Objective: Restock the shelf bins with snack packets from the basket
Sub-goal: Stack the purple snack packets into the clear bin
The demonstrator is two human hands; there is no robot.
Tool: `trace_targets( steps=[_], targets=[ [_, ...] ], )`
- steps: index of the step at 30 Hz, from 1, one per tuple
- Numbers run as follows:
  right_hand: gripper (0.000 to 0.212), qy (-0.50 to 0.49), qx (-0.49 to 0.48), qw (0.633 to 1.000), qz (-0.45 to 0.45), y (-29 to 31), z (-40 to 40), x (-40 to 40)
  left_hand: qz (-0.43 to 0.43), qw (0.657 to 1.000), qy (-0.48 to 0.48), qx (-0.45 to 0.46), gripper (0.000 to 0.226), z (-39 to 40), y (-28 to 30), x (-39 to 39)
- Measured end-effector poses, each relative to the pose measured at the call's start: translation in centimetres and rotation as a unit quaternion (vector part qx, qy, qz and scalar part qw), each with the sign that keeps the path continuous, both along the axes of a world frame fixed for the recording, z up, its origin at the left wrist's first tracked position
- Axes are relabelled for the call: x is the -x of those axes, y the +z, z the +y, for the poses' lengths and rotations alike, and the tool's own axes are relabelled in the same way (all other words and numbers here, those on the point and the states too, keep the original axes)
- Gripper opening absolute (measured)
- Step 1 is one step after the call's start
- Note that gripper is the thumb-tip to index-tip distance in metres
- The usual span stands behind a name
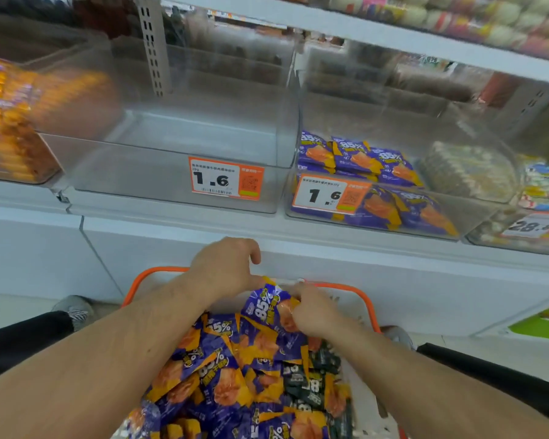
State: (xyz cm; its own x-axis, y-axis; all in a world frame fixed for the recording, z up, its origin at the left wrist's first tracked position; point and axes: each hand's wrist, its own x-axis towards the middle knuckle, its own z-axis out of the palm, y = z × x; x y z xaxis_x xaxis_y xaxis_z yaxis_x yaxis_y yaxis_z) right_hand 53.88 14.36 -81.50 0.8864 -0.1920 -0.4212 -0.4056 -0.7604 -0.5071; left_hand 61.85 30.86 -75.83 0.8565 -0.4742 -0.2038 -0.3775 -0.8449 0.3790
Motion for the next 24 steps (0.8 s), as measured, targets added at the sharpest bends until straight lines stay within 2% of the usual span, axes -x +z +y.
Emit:
trace_targets(
  steps=[2,4,7,8,9,11,13,15,17,21,23,24],
  targets=[
    [0.022,0.01,-0.008,0.999,-0.042,2.6,-1.6,-0.4,0.001,1.0,0.003,0.0,0.058,-0.5,1.1,0.0],
    [0.024,0.004,-0.084,0.993,-0.085,5.0,-2.7,-0.6,0.05,0.999,0.002,0.02,0.062,-0.8,2.5,-0.1],
    [0.031,-0.05,-0.215,0.963,-0.156,7.8,-3.4,-0.5,0.14,0.98,-0.023,0.142,0.018,-1.0,4.5,-0.3],
    [0.033,-0.059,-0.23,0.953,-0.187,8.4,-3.6,-0.2,0.145,0.972,-0.028,0.181,0.015,-1.1,5.2,-0.2],
    [0.033,-0.05,-0.211,0.949,-0.228,9.0,-3.7,0.2,0.14,0.968,-0.024,0.209,0.016,-1.3,5.9,-0.2],
    [0.039,0.009,-0.07,0.947,-0.313,10.0,-3.9,1.2,0.119,0.957,-0.018,0.265,0.012,-1.7,7.5,0.3],
    [0.055,0.078,0.053,0.913,-0.396,10.5,-4.0,2.1,0.115,0.94,-0.02,0.322,0.003,-2.2,9.0,0.7],
    [0.07,0.094,0.117,0.883,-0.445,11.0,-4.0,2.5,0.114,0.922,-0.022,0.37,0.003,-2.7,10.1,1.3],
    [0.074,0.074,0.138,0.865,-0.476,11.7,-4.1,2.4,0.109,0.898,-0.002,0.427,0.003,-3.3,10.8,1.7],
    [0.061,0.003,0.097,0.858,-0.504,14.1,-4.7,1.4,0.029,0.858,0.015,0.512,0.013,-5.1,11.8,1.8],
    [0.058,-0.04,0.089,0.853,-0.513,15.6,-5.8,0.5,-0.081,0.864,-0.016,0.497,0.013,-5.6,11.6,1.3],
    [0.057,-0.056,0.1,0.85,-0.514,16.4,-6.5,0.0,-0.177,0.877,-0.043,0.444,0.02,-5.7,11.5,0.8]
  ],
)
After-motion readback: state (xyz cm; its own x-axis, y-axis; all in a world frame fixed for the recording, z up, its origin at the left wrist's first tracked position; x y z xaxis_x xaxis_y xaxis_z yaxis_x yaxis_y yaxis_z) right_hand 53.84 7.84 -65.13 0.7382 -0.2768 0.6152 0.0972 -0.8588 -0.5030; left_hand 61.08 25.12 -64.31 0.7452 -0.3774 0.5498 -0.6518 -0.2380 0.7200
